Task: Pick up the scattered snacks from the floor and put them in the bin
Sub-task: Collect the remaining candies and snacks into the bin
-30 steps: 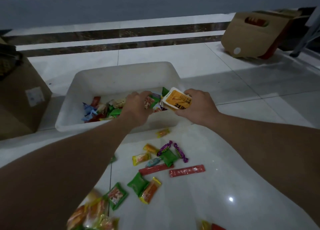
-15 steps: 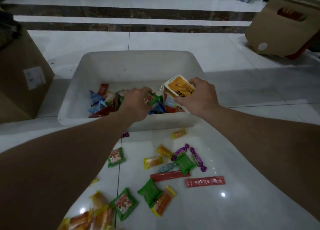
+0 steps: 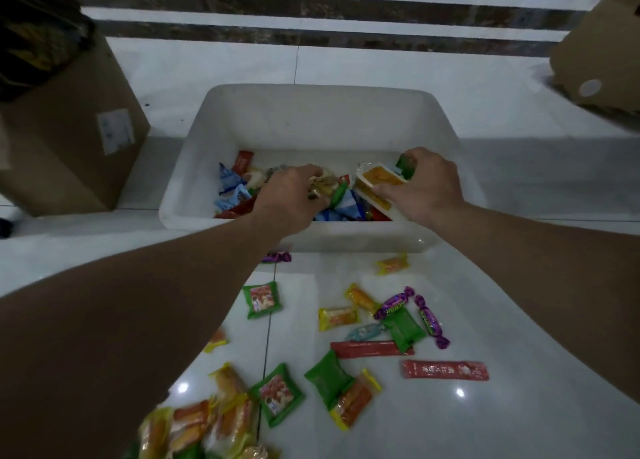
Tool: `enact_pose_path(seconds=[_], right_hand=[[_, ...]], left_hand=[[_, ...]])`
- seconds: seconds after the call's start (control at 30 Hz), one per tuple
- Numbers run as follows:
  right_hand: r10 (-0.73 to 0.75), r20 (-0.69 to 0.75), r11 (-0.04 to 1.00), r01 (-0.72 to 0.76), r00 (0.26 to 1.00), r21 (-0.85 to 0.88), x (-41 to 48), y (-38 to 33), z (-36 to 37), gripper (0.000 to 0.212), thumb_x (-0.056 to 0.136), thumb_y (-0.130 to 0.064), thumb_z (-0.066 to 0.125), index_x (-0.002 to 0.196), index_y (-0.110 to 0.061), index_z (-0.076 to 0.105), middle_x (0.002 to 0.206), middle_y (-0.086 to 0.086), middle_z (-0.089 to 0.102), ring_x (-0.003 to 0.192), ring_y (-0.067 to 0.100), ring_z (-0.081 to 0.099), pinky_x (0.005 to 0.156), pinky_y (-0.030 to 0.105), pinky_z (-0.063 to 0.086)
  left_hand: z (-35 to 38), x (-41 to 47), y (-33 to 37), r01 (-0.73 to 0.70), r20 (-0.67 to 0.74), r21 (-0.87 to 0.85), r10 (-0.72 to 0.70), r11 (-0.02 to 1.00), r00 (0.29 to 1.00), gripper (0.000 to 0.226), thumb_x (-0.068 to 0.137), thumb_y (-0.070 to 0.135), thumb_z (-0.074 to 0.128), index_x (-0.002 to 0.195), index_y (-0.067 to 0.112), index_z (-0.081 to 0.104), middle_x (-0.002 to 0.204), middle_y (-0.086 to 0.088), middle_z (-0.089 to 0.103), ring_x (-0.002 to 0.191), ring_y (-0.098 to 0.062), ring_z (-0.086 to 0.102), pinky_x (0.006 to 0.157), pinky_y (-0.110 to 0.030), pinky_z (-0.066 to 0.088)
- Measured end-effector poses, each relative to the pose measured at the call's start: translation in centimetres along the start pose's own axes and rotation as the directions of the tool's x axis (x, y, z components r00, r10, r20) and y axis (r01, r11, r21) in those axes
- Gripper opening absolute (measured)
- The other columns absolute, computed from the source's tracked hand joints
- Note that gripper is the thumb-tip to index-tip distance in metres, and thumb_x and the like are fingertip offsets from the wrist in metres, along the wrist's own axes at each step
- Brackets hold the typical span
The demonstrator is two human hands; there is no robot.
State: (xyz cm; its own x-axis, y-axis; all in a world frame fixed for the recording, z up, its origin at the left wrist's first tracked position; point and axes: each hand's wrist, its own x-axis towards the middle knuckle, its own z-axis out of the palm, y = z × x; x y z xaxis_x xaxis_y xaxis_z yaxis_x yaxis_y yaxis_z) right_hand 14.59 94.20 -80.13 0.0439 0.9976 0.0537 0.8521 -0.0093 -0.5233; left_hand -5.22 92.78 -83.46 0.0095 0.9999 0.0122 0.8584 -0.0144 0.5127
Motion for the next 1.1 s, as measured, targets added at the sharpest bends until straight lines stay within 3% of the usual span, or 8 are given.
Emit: enact_pose_path(seconds=[0.2, 0.33, 0.47, 0.53, 0.67, 0.8, 1.1], right_hand=[[-0.154, 0.035, 0.988, 0.154, 0.987, 0.001, -2.8, -1.2, -0.6, 0.064, 0.082, -0.036, 0.071, 0.137, -0.013, 0.048, 0.13, 0.012, 0.054, 0.12, 0.028, 0.05, 0.096, 0.033, 0.042], [-0.28, 0.103, 0.96, 0.278, 0.954, 0.034, -5.5, -3.1, -0.7, 0.062, 0.085, -0.037, 0.068, 0.138, -0.011, 0.047, 0.133, 0.012, 0.052, 0.124, 0.028, 0.046, 0.098, 0.036, 0.042], [-0.384, 0.149, 0.923, 0.374, 0.911, 0.093, -8.9, -5.9, 0.4, 0.057, 0.09, -0.035, 0.063, 0.139, -0.011, 0.046, 0.138, 0.011, 0.048, 0.128, 0.028, 0.041, 0.103, 0.037, 0.035], [-0.424, 0.156, 0.904, 0.406, 0.892, 0.134, -10.4, -7.2, 1.6, 0.056, 0.09, -0.035, 0.063, 0.139, -0.014, 0.047, 0.141, 0.008, 0.047, 0.13, 0.025, 0.041, 0.105, 0.034, 0.034], [-0.445, 0.27, 0.895, 0.411, 0.854, 0.175, -13.0, -9.3, 4.3, 0.056, 0.089, -0.039, 0.063, 0.139, -0.02, 0.046, 0.139, 0.001, 0.047, 0.126, 0.02, 0.042, 0.102, 0.035, 0.037], [-0.425, 0.368, 0.905, 0.392, 0.827, 0.164, -14.6, -10.6, 6.8, 0.053, 0.088, -0.041, 0.063, 0.132, -0.015, 0.049, 0.126, 0.005, 0.051, 0.118, 0.025, 0.048, 0.095, 0.036, 0.043], [-0.322, 0.568, 0.917, 0.398, 0.757, -0.011, -15.0, -10.9, 13.7, 0.077, 0.087, -0.048, 0.063, 0.15, -0.026, 0.024, 0.159, -0.003, 0.015, 0.144, 0.02, 0.02, 0.111, 0.039, 0.033]], left_hand=[[-3.6, -3.6, -0.1, 0.08, -0.057, 0.028, -0.078, 0.996, 0.995, 0.049, 0.086, 0.035, 0.067, 0.132, 0.024, 0.053, 0.126, -0.009, 0.061, 0.113, -0.028, 0.057, 0.093, -0.036, 0.048], [-6.2, -7.8, -0.3, 0.159, -0.144, 0.011, -0.156, 0.987, 0.977, 0.038, 0.085, 0.032, 0.067, 0.121, 0.022, 0.06, 0.116, -0.01, 0.064, 0.109, -0.031, 0.058, 0.091, -0.038, 0.048], [-8.4, -12.5, -2.4, 0.284, -0.175, 0.028, -0.275, 0.958, 0.945, 0.049, 0.086, 0.036, 0.066, 0.133, 0.026, 0.053, 0.131, -0.007, 0.057, 0.118, -0.027, 0.053, 0.094, -0.032, 0.044], [-9.5, -14.7, -3.5, 0.335, -0.189, 0.015, -0.326, 0.942, 0.926, 0.051, 0.085, 0.035, 0.068, 0.133, 0.025, 0.053, 0.129, -0.008, 0.059, 0.114, -0.027, 0.056, 0.094, -0.032, 0.045], [-11.3, -18.1, -5.6, 0.39, -0.213, 0.038, -0.374, 0.92, 0.903, 0.051, 0.084, 0.035, 0.069, 0.132, 0.025, 0.054, 0.129, -0.005, 0.06, 0.116, -0.024, 0.055, 0.095, -0.03, 0.043], [-11.3, -20.2, -8.1, 0.429, -0.185, 0.043, -0.415, 0.902, 0.891, 0.053, 0.087, 0.037, 0.065, 0.136, 0.026, 0.05, 0.136, -0.005, 0.054, 0.119, -0.024, 0.053, 0.097, -0.029, 0.041], [-6.8, -22.6, -17.0, 0.463, 0.029, 0.053, -0.465, 0.885, 0.885, 0.067, 0.084, 0.032, 0.07, 0.144, 0.023, 0.04, 0.14, -0.01, 0.047, 0.127, -0.026, 0.045, 0.102, -0.031, 0.035]])
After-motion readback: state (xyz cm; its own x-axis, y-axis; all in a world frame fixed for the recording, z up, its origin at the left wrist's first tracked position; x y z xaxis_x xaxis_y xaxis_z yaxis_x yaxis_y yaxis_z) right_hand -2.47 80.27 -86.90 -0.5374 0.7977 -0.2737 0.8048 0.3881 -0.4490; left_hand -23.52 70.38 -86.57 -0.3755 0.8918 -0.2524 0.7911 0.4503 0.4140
